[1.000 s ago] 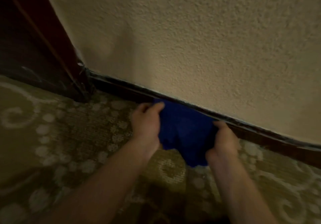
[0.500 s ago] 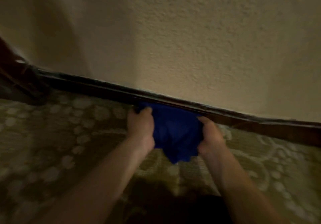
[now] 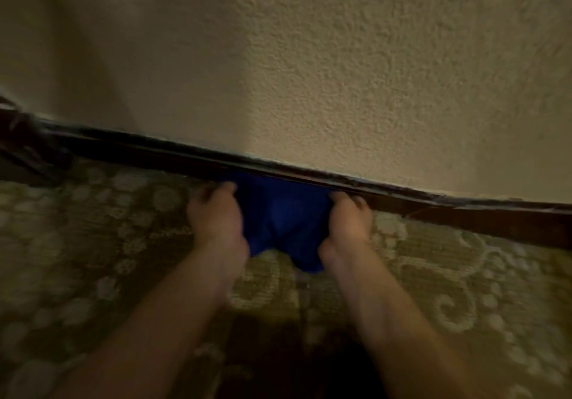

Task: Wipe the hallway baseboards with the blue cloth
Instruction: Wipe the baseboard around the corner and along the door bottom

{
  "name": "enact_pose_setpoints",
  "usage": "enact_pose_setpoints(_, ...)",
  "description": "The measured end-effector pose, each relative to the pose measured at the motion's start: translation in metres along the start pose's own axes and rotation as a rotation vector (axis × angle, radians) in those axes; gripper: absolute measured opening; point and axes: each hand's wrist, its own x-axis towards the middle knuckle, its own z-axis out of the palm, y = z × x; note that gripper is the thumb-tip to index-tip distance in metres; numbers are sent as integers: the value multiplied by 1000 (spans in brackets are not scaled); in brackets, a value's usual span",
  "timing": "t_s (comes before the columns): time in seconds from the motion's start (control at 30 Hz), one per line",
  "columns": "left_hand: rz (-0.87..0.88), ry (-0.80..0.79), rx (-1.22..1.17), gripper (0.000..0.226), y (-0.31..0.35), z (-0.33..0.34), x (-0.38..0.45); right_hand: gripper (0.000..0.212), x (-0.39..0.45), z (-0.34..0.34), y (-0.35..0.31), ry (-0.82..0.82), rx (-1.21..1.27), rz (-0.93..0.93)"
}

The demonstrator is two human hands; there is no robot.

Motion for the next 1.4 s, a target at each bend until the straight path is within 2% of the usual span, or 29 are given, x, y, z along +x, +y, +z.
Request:
enact_pose_setpoints(0.1,21,31,-30,48,42,-40,28,27,-25,43,22,-136,-31,104)
enact_pose_setpoints(0.17,63,68,-15,45,65,-59,34,27,-40,67,34,-228,-33,170)
enact_pose_setpoints(0.2,102,135,5,39,78,-67,38,24,-48,80,39,-269,-39,200)
enact_pose_setpoints(0.27,163,216,3,36,102,-83,47,7,-64,110,52,-340,-98,259)
enact_pose_setpoints(0.3,181,233,-2,39,112,-88,51,12,-74,125,57,-374,-139,290)
enact_pose_setpoints(0.37,215,294,17,42,124,-93,52,38,-88,148,67,-372,-159,309)
enact_pose_setpoints(0.4,229,308,20,41,126,-93,47,43,-91,154,72,-356,-146,320)
enact_pose_setpoints(0.57,93,241,-30,53,119,-84,39,27,-88,142,77,-354,-107,360)
enact_pose_setpoints(0.63,54,227,-58,49,129,-88,45,26,-89,145,68,-353,-126,353)
enact_pose_setpoints(0.73,-22,101,-141,43,144,-92,28,20,-105,153,61,-391,-49,335)
enact_pose_setpoints(0.83,-10,-17,-250,39,146,-100,30,21,-121,151,60,-475,96,254)
enact_pose_setpoints(0.93,35,54,-278,45,134,-116,31,6,-125,148,65,-460,-17,114)
enact_pose_setpoints(1.03,108,244,-119,13,120,-145,21,17,-126,141,80,-418,-221,101)
enact_pose_setpoints(1.07,120,290,-62,15,116,-159,19,19,-128,141,85,-406,-284,151)
enact_pose_setpoints(1.13,137,352,1,35,124,-186,18,10,-136,153,93,-417,-338,262)
enact_pose_setpoints(1.17,145,348,-1,40,131,-196,20,12,-141,166,98,-440,-332,300)
enact_pose_setpoints(1.23,136,316,-24,40,141,-214,38,37,-149,194,111,-476,-288,315)
enact_pose_setpoints(1.4,159,241,-36,43,149,-217,59,44,-170,230,124,-424,-322,132)
